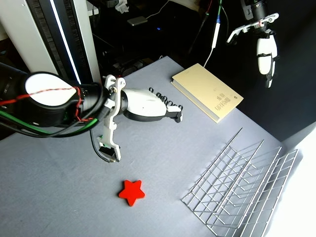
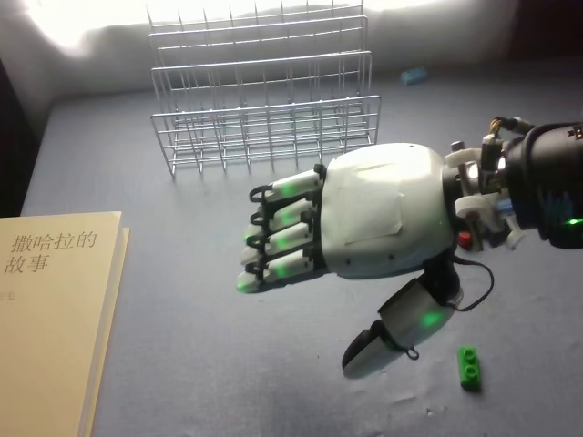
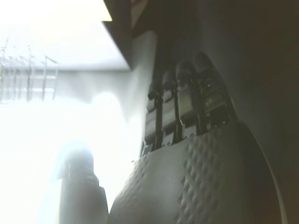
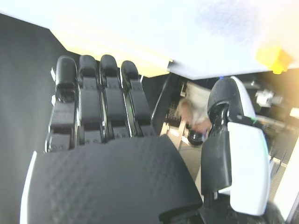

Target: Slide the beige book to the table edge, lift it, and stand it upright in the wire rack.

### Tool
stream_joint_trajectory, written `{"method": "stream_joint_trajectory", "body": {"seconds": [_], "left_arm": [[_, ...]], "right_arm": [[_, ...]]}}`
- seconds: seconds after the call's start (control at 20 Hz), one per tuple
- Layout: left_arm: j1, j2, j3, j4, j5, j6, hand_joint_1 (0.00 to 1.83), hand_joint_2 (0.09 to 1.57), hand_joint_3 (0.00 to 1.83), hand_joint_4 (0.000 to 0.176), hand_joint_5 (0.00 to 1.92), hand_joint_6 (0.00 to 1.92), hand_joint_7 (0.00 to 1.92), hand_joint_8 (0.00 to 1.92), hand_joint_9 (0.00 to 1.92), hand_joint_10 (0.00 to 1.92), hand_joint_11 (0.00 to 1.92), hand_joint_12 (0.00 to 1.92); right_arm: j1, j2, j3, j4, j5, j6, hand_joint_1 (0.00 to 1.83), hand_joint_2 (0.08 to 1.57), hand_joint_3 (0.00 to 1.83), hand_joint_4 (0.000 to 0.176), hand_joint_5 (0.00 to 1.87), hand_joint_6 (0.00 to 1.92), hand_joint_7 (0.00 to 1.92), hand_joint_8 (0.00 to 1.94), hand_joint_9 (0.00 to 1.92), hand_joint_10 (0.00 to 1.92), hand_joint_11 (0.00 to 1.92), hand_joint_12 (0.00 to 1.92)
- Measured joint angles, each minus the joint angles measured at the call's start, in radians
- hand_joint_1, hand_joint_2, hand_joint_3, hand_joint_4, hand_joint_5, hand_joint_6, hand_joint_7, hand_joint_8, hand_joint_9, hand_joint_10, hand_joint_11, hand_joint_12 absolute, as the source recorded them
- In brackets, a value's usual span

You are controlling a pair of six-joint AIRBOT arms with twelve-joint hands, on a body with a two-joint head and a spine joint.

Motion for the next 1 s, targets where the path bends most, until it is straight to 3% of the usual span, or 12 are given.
{"method": "stream_joint_trajectory", "body": {"seconds": [0.15,0.35,0.45,0.6,0.8,1.0], "left_arm": [[0.014,0.002,-0.006,0.000,0.013,-0.030,0.11,1.11,0.00,0.000,0.26,0.00,0.25,0.00,0.23,0.00,0.00,0.62],[0.033,0.002,-0.006,0.003,0.038,-0.114,0.13,1.11,0.00,0.000,0.27,0.00,0.25,0.00,0.24,0.01,0.00,0.58],[0.033,0.002,-0.006,0.055,0.049,-0.179,0.12,1.11,0.00,0.000,0.27,0.00,0.26,0.00,0.24,0.00,0.00,0.62],[0.033,0.002,-0.006,0.087,0.050,-0.192,0.13,1.11,0.00,0.000,0.27,0.00,0.26,0.00,0.23,0.00,0.00,0.60],[0.036,0.001,-0.006,0.163,0.051,-0.338,0.13,1.11,0.00,0.000,0.25,0.00,0.25,0.00,0.23,0.01,0.00,0.60],[0.036,-0.002,-0.006,0.173,0.047,-0.359,0.15,1.10,0.00,0.000,0.28,0.01,0.27,0.00,0.24,0.01,0.00,0.61]], "right_arm": [[0.000,-0.049,0.040,0.000,0.003,0.010,0.13,1.05,0.00,0.000,0.27,0.01,0.30,0.01,0.30,0.01,0.00,0.80],[-0.032,-0.153,0.180,0.000,0.008,0.008,0.15,1.04,0.00,0.000,0.27,0.00,0.29,0.00,0.30,0.01,0.00,0.84],[-0.056,-0.207,0.261,-0.008,0.037,0.005,0.15,1.05,0.00,0.000,0.26,0.00,0.30,0.00,0.30,0.01,0.00,0.85],[-0.060,-0.263,0.331,-0.004,0.058,-0.013,0.17,1.04,0.00,0.000,0.29,0.01,0.31,0.00,0.31,0.01,0.00,0.83],[-0.054,-0.300,0.362,-0.007,0.051,-0.027,0.13,1.05,0.00,0.000,0.30,0.01,0.31,0.00,0.30,0.00,0.00,0.83],[-0.029,-0.344,0.358,-0.005,0.041,-0.030,0.16,1.04,0.00,0.000,0.29,0.00,0.30,0.00,0.29,0.00,0.00,0.83]]}}
